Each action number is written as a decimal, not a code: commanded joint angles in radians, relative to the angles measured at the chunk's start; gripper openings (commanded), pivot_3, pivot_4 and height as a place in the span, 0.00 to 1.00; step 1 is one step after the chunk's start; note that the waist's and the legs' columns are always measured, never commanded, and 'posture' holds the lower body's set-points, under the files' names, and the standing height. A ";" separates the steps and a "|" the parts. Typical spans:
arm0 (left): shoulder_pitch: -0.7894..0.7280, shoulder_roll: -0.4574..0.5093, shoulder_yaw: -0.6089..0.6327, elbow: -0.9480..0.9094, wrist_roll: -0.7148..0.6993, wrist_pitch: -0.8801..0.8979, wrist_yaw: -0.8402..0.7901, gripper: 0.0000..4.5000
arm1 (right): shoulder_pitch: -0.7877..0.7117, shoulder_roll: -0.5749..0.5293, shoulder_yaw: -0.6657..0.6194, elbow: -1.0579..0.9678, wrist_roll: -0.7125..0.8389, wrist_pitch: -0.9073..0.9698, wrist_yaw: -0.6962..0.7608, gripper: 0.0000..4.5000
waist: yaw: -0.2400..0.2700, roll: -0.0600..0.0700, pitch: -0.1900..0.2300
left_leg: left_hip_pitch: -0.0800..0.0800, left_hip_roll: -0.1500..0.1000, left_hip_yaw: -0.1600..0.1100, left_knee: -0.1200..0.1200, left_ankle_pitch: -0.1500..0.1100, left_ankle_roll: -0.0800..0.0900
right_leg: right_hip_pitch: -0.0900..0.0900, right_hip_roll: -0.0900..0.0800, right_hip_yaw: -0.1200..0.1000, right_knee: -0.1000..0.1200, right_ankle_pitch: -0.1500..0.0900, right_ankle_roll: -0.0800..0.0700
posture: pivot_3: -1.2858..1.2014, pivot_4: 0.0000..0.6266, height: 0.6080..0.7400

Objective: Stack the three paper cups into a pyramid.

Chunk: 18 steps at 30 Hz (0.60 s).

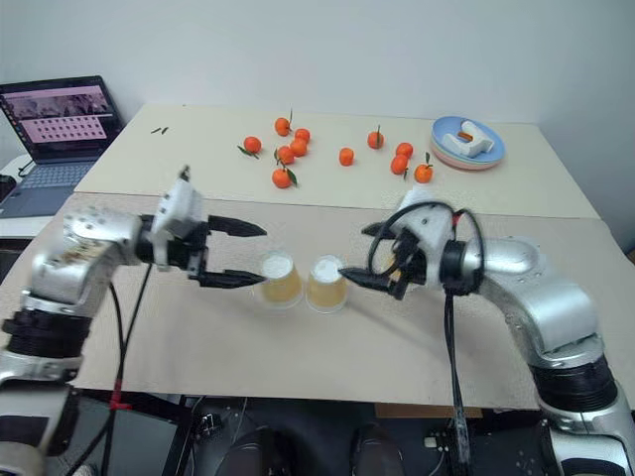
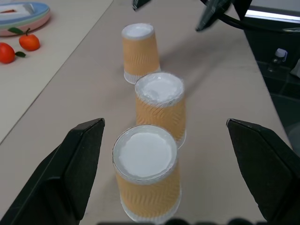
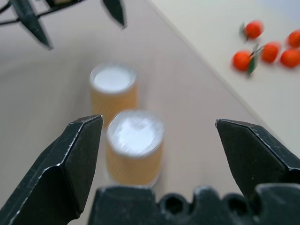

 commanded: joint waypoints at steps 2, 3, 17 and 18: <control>0.000 0.025 0.024 -0.074 -0.040 0.041 0.006 0.99 | 0.000 -0.090 -0.113 0.073 -0.004 -0.027 0.027 1.00 | 0.009 0.000 0.000 | 0.000 0.000 -0.003 0.000 0.000 0.000 | 0.002 0.000 -0.003 -0.001 0.000 0.000 | 0.52 0.24 0.54; 0.001 0.026 0.025 -0.079 -0.044 0.046 0.010 0.99 | 0.020 -0.117 -0.104 0.089 -0.026 -0.042 0.043 1.00 | 0.008 0.000 0.000 | 0.000 0.000 -0.003 0.000 0.000 0.000 | 0.002 0.000 -0.003 -0.001 0.000 0.000 | 0.52 0.24 0.54; 0.046 0.015 0.043 -0.168 -0.080 0.098 0.111 0.99 | 0.165 -0.087 0.112 0.449 -0.233 -0.275 0.187 1.00 | -0.005 0.002 0.001 | 0.001 0.000 -0.002 0.001 0.000 0.000 | 0.001 0.000 0.000 0.001 -0.001 0.001 | 0.52 0.24 0.54; 0.051 0.016 0.044 -0.172 -0.081 0.099 0.116 0.99 | 0.159 -0.081 0.118 0.460 -0.241 -0.282 0.189 1.00 | -0.005 0.002 0.001 | 0.001 0.000 -0.002 0.001 0.000 0.000 | 0.001 0.001 0.000 0.001 -0.001 0.001 | 0.52 0.24 0.54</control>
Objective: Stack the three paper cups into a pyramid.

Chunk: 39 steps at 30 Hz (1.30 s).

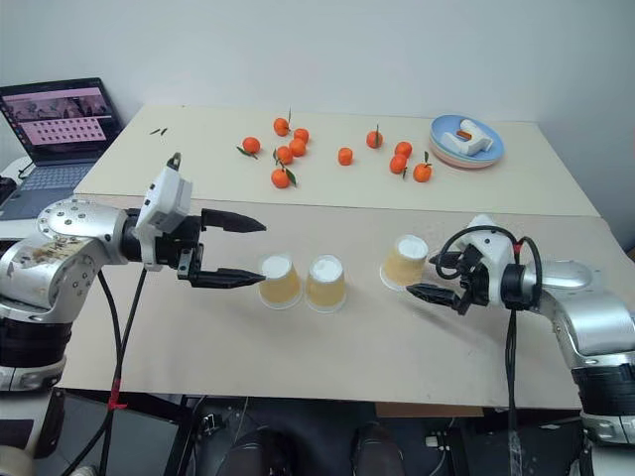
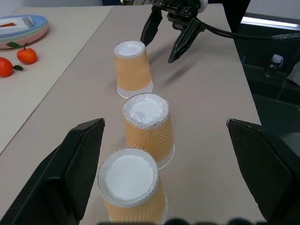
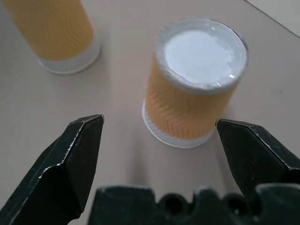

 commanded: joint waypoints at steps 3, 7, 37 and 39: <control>0.017 0.021 0.043 -0.065 -0.031 0.019 0.030 0.99 | -0.070 0.040 0.017 0.045 -0.030 -0.061 0.013 1.00 | 0.001 0.000 0.000 | 0.000 0.000 0.000 0.000 0.000 0.000 | 0.000 0.000 0.000 0.000 0.000 0.000 | 0.52 0.24 0.54; 0.023 0.031 0.046 -0.070 -0.030 0.019 0.042 0.99 | -0.119 0.070 0.022 0.028 -0.019 -0.045 0.016 1.00 | 0.003 0.000 0.000 | 0.000 0.000 0.000 0.000 0.000 0.000 | 0.000 0.000 0.000 0.000 0.000 0.000 | 0.52 0.24 0.54; 0.045 0.049 0.061 -0.082 -0.034 0.013 0.063 1.00 | -0.247 0.188 0.053 0.152 -0.098 -0.093 -0.017 0.83 | 0.002 0.001 0.000 | 0.000 0.000 0.000 0.000 0.000 0.000 | 0.000 0.000 0.000 0.000 0.000 0.000 | 0.52 0.24 0.54; 0.047 0.052 0.061 -0.081 -0.030 0.008 0.063 1.00 | -0.250 0.192 0.054 0.157 -0.101 -0.097 -0.015 0.69 | 0.001 0.001 0.000 | 0.000 0.000 0.000 0.000 0.000 0.000 | 0.000 0.000 0.000 0.001 0.000 0.000 | 0.52 0.24 0.54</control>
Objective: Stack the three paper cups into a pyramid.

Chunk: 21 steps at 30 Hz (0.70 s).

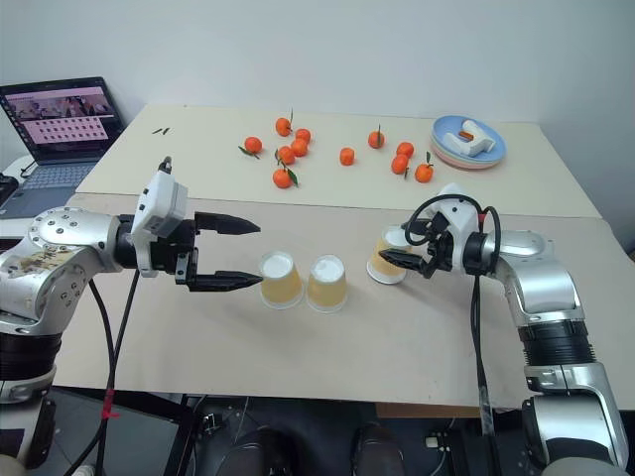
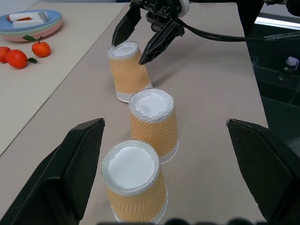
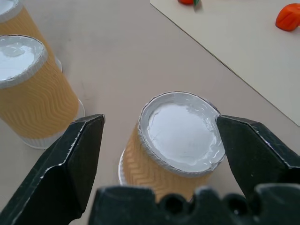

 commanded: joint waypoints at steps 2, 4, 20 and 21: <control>0.001 0.021 0.036 -0.025 -0.012 -0.014 -0.001 1.00 | -0.016 0.007 -0.009 0.007 -0.003 -0.029 0.007 0.53 | 0.000 0.000 0.000 | 0.000 0.000 0.000 0.000 0.000 0.000 | 0.000 0.000 0.000 0.000 0.000 0.000 | 0.52 0.24 0.54; 0.001 0.022 0.037 -0.024 -0.011 -0.015 0.000 1.00 | -0.017 0.008 -0.009 0.010 -0.005 -0.031 0.008 0.38 | 0.000 0.000 0.000 | 0.000 0.000 0.000 0.000 0.000 0.000 | 0.000 0.000 0.000 0.000 0.000 0.000 | 0.52 0.24 0.54; -0.010 0.021 0.028 -0.006 0.001 -0.028 -0.002 1.00 | -0.025 0.004 -0.023 -0.049 0.014 -0.002 -0.001 0.15 | 0.002 0.000 0.000 | 0.000 0.000 0.000 0.000 0.000 0.000 | 0.000 0.000 0.000 0.000 0.000 0.000 | 0.52 0.24 0.54; -0.010 0.020 0.027 -0.006 0.002 -0.029 -0.002 1.00 | -0.024 0.004 -0.024 -0.055 0.014 -0.001 -0.003 0.15 | 0.002 0.000 0.000 | 0.000 0.000 0.000 0.000 0.000 0.000 | 0.000 0.000 0.000 0.000 0.000 0.000 | 0.52 0.24 0.54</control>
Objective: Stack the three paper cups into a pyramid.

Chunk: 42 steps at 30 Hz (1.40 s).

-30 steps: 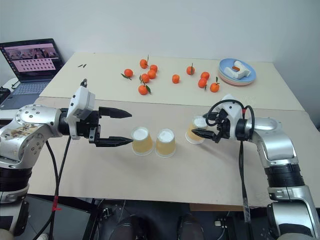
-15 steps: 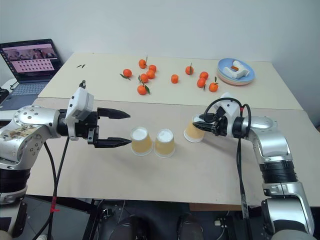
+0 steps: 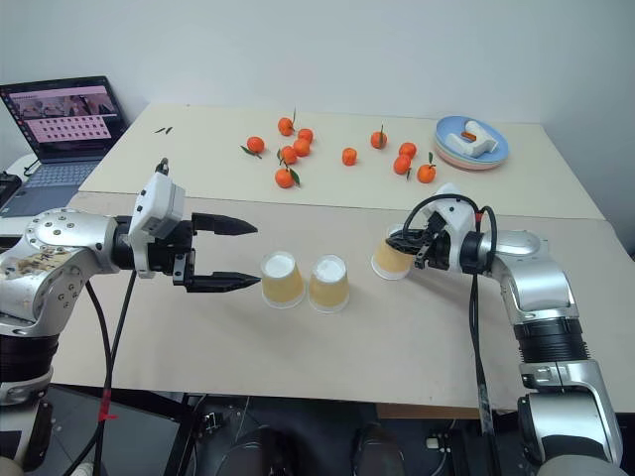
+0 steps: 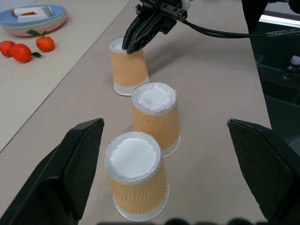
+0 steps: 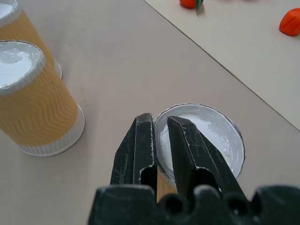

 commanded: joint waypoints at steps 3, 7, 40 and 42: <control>-0.022 0.012 0.020 -0.009 0.001 -0.025 -0.001 1.00 | -0.024 0.003 -0.048 -0.051 0.022 -0.004 -0.022 0.29 | 0.000 0.000 0.000 | 0.000 0.000 0.000 0.000 0.000 0.000 | 0.000 0.000 0.000 0.000 0.000 0.000 | 0.52 0.24 0.54; -0.021 0.012 0.013 -0.006 0.012 -0.033 -0.002 1.00 | -0.033 0.023 -0.090 -0.045 0.032 -0.050 -0.056 0.60 | 0.000 0.000 0.000 | 0.000 0.000 0.000 0.000 0.000 0.000 | 0.000 0.000 0.000 0.000 0.000 0.000 | 0.52 0.24 0.54; 0.001 0.020 0.016 -0.030 0.013 -0.021 0.005 1.00 | 0.097 -0.030 -0.103 0.129 0.020 -0.057 0.015 0.99 | -0.005 0.000 0.000 | 0.000 0.000 0.000 0.000 0.000 0.000 | 0.000 0.000 0.000 0.000 0.000 0.000 | 0.52 0.24 0.54; 0.003 0.022 0.016 -0.031 0.015 -0.022 0.006 1.00 | 0.084 -0.013 -0.095 0.131 0.017 -0.052 0.012 0.99 | -0.005 0.000 0.000 | 0.000 0.000 0.000 0.000 0.000 0.000 | 0.000 0.000 0.001 0.000 0.000 0.000 | 0.52 0.24 0.54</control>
